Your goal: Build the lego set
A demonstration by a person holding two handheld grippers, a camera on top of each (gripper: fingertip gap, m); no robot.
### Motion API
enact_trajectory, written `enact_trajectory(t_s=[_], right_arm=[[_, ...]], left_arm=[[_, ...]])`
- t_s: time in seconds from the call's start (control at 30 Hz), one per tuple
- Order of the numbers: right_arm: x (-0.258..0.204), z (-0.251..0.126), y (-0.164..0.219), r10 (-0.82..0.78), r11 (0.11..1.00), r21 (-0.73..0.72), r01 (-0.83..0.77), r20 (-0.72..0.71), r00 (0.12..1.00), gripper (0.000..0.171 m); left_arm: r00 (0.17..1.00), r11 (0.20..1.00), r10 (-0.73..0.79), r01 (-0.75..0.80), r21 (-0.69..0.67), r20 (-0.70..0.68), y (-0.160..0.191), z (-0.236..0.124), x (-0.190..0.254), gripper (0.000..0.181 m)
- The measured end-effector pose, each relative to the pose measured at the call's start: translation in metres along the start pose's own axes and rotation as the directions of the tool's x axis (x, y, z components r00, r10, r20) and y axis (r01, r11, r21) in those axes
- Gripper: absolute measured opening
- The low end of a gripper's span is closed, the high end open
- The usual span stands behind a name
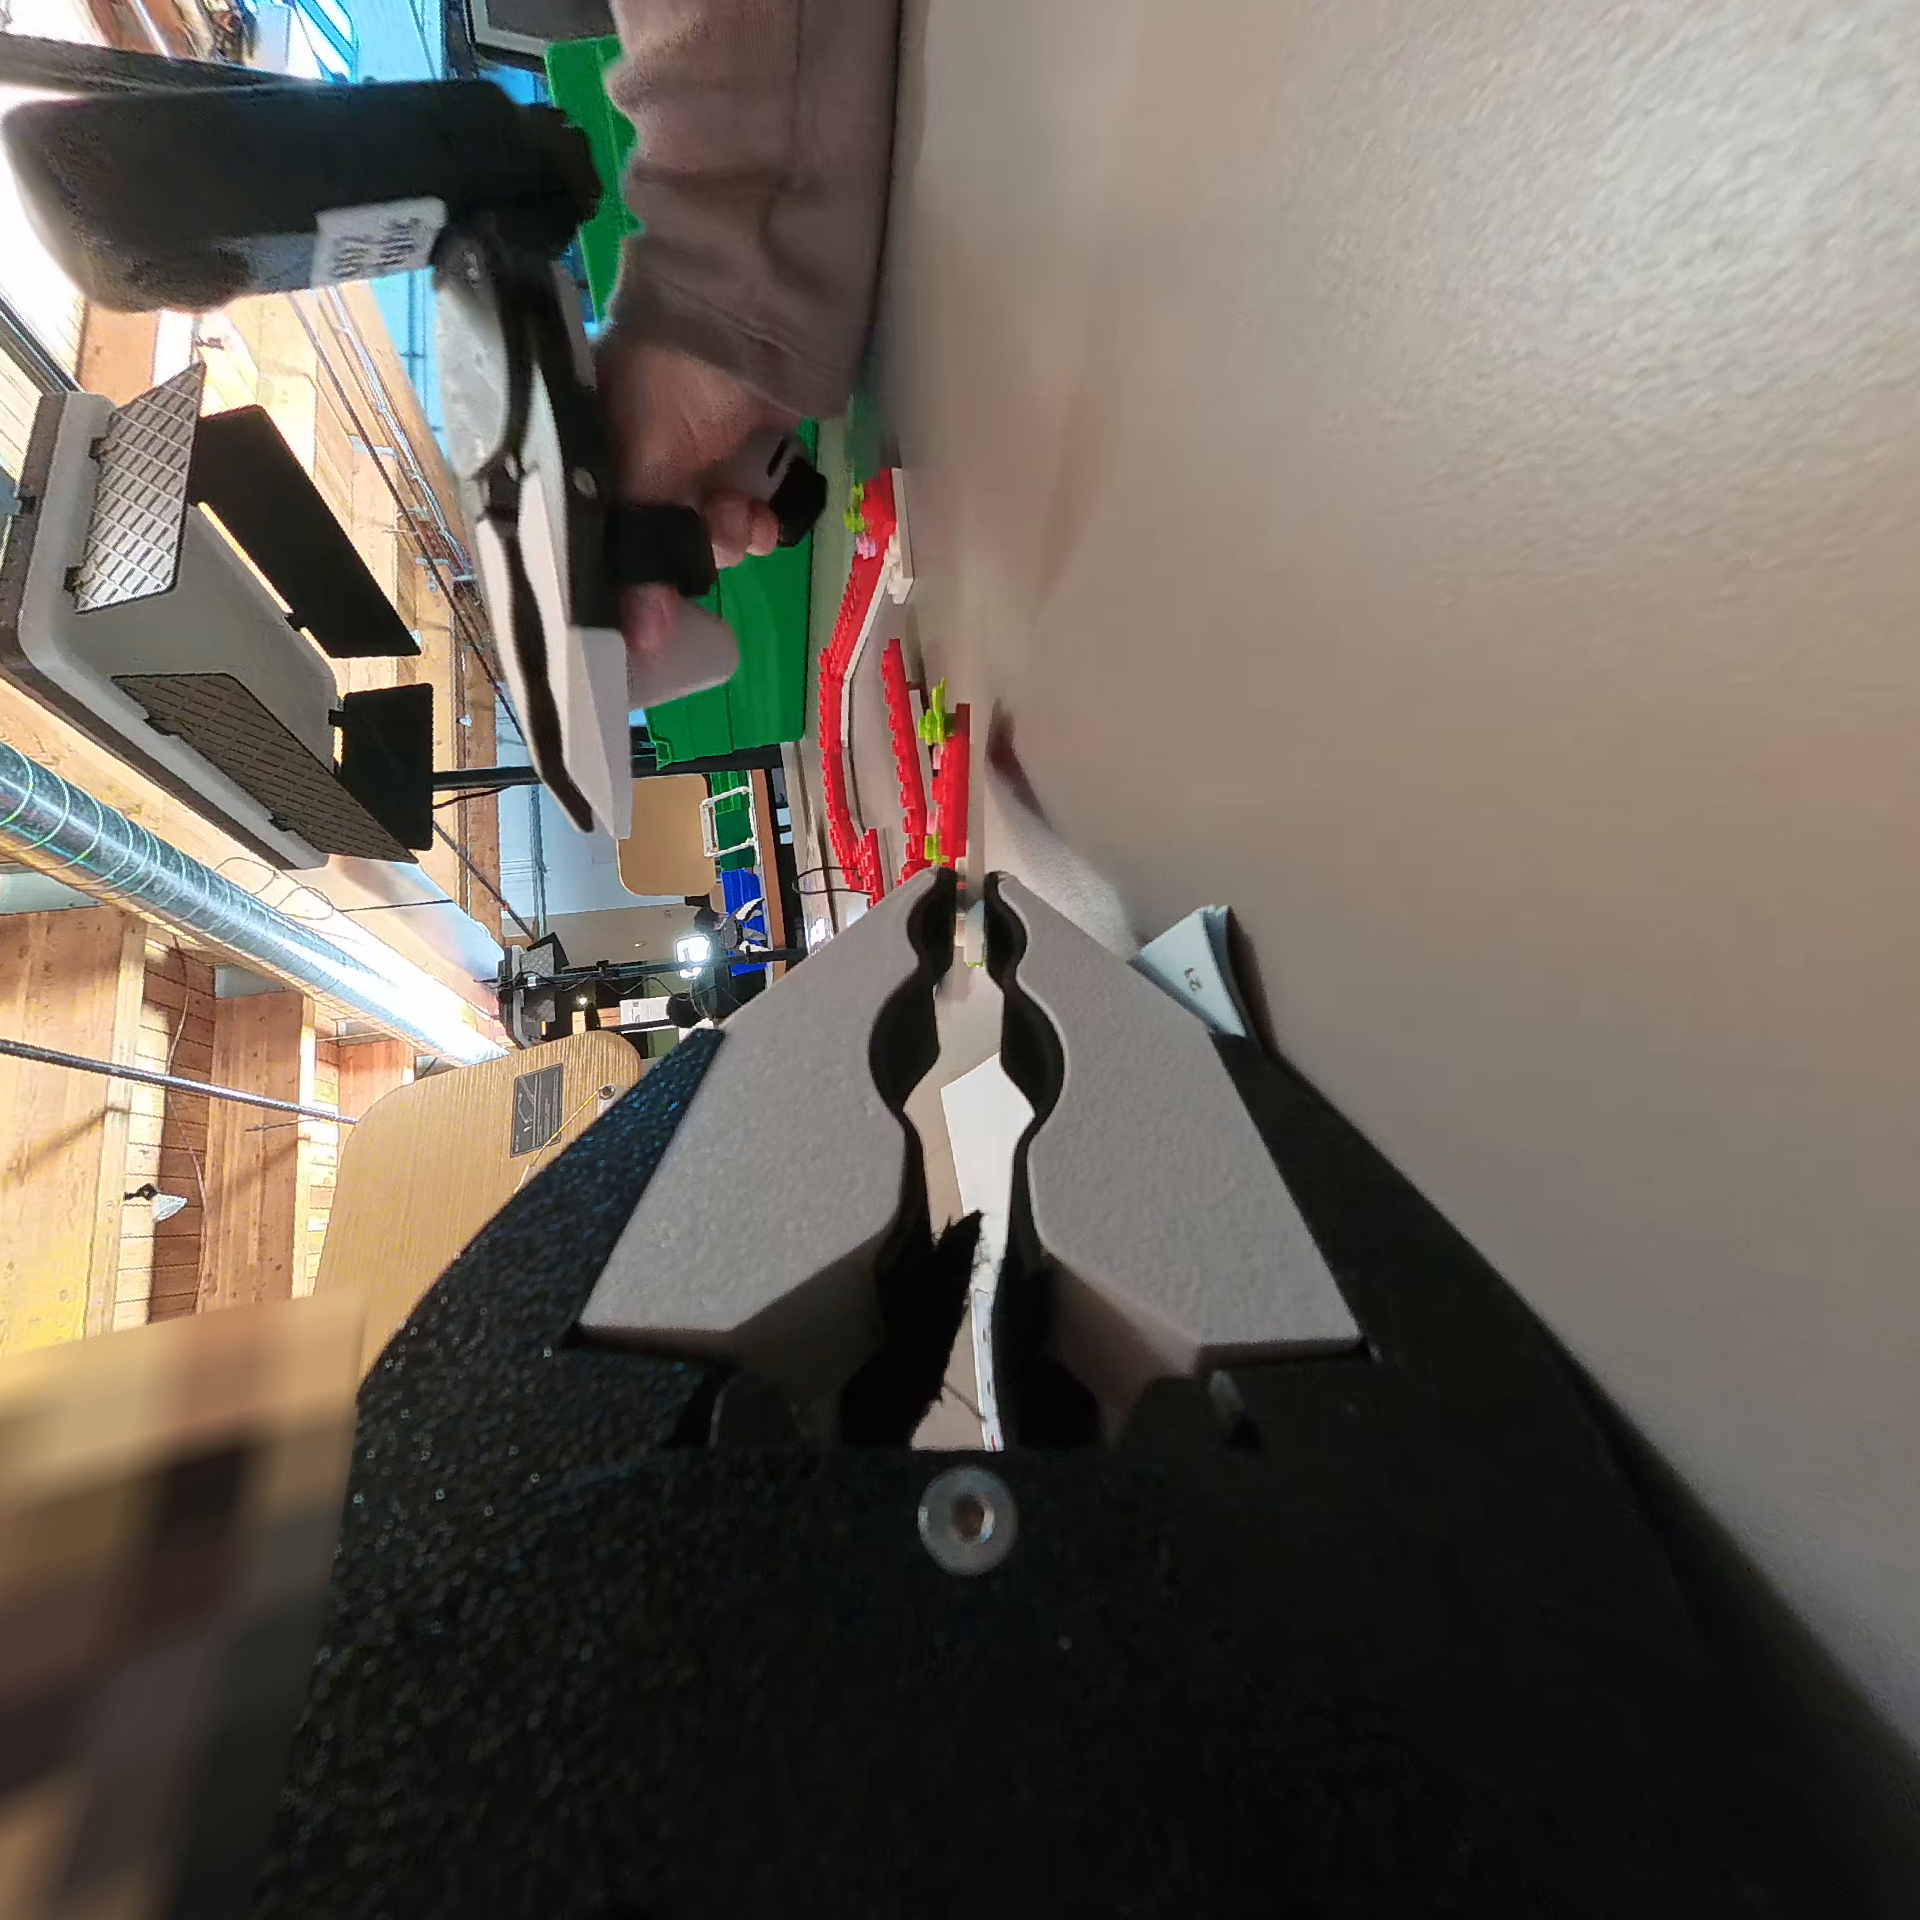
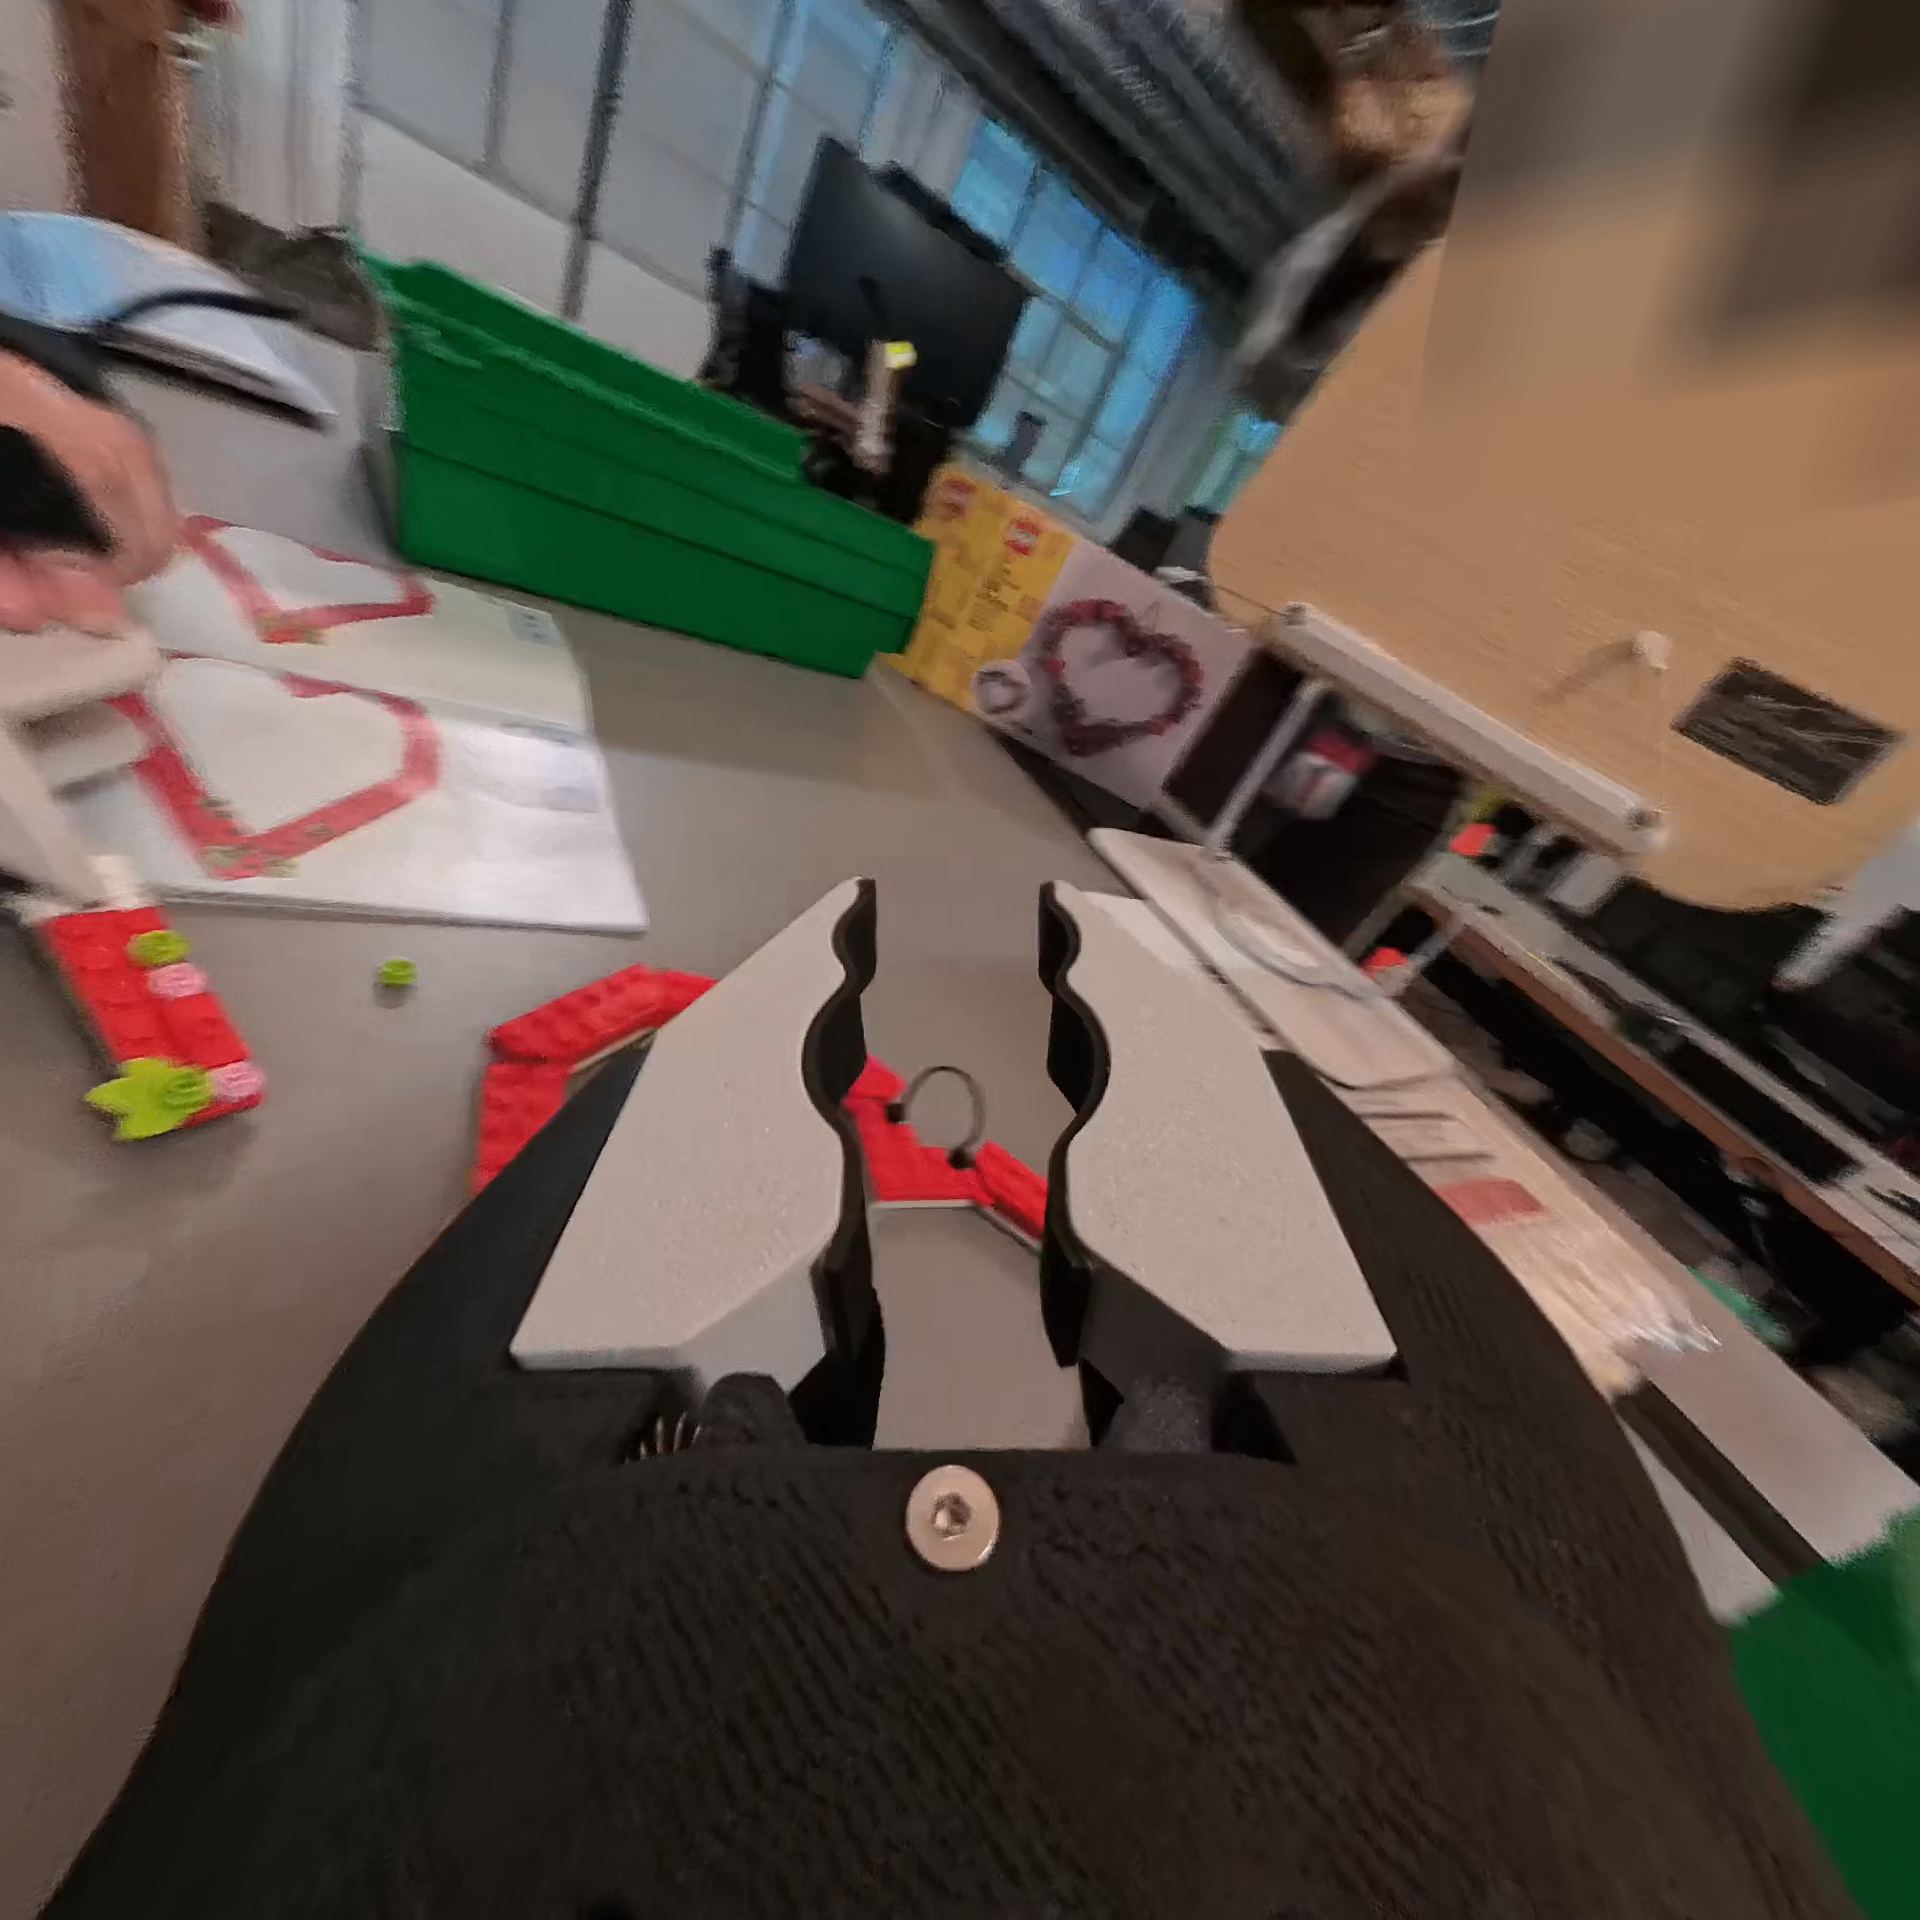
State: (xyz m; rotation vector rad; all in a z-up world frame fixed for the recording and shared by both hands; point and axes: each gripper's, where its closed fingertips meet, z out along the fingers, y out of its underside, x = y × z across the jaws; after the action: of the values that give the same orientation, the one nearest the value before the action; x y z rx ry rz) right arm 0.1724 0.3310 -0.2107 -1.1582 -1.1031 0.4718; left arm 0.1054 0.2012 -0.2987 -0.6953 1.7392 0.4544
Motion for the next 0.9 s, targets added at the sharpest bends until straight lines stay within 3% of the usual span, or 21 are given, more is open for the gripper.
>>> enact_trajectory(t_s=[0.13,0.27,0.5,0.9], right_arm=[[-0.052,-0.006,0.008,0.074,0.991,-0.130,-0.029,0.356,0.932,0.034],[-0.088,-0.016,0.034,0.137,0.937,-0.344,0.064,0.529,0.837,0.037],[-0.103,-0.023,0.060,0.253,0.841,-0.532,0.096,0.544,0.800,0.034],[-0.102,-0.026,0.064,0.339,0.814,-0.580,0.038,0.526,0.780,0.026]], left_arm=[[1.000,1.000,0.000,0.000,0.002,-0.001,0.000,0.000,0.000,0.002],[1.000,1.000,0.001,-0.001,0.003,-0.001,-0.001,0.000,0.001,0.002],[1.000,1.000,0.002,-0.002,0.005,-0.001,-0.001,0.000,0.001,0.002],[1.000,1.000,0.001,-0.001,0.004,-0.001,-0.001,0.000,0.001,0.003]])
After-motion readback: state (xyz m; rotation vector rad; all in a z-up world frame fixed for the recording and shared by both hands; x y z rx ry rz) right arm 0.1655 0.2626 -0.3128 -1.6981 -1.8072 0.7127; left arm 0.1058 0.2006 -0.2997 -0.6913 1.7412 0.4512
